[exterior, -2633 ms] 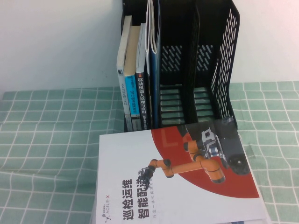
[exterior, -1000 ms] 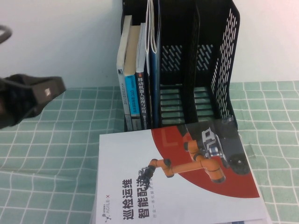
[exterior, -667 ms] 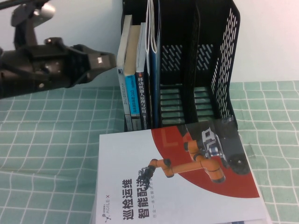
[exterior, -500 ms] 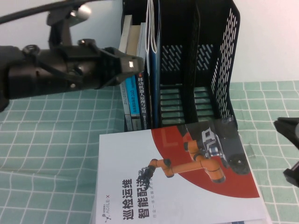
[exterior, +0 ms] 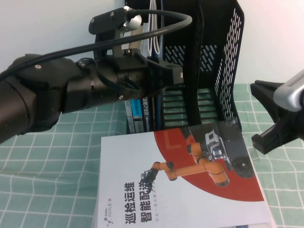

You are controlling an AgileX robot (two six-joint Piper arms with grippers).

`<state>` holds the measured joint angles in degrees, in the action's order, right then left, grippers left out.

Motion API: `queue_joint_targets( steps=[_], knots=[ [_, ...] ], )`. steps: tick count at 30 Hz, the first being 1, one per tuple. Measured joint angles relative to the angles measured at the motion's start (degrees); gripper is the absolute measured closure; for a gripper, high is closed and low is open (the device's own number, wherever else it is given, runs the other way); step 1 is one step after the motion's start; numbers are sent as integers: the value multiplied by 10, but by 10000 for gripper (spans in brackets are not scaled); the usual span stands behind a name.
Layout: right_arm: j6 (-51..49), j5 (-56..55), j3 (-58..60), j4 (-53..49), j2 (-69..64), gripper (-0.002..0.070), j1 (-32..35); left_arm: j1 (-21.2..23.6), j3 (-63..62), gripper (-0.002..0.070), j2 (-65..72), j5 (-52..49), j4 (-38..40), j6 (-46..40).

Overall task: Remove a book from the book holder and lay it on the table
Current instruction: Hold the bookshelf

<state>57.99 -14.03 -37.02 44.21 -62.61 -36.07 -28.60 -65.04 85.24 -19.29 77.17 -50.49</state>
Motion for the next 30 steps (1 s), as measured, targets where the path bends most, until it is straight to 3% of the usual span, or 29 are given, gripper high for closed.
queue_joint_targets(
  steps=[4,6,13,16,18,23,30],
  knots=[
    [-144,-39,0,-138,-34,678,0,0,0,678,0,2,-4,9],
    [-277,-43,0,-270,-55,678,0,-1,0,678,0,2,-15,20],
    [-789,-35,0,-877,-74,678,-1,-1,0,678,1,-43,-58,44],
    [-1073,-28,0,-1204,-69,678,-2,-3,0,677,1,-47,-99,69],
    [-1228,-31,-1,-1344,-69,678,-2,-3,0,677,1,-35,-137,91],
    [-1315,-1,-11,-1419,-69,678,-2,-3,0,677,2,5,-205,133],
    [-1323,100,-50,-1419,-79,678,-2,-3,0,677,4,75,-197,138]
  ],
)
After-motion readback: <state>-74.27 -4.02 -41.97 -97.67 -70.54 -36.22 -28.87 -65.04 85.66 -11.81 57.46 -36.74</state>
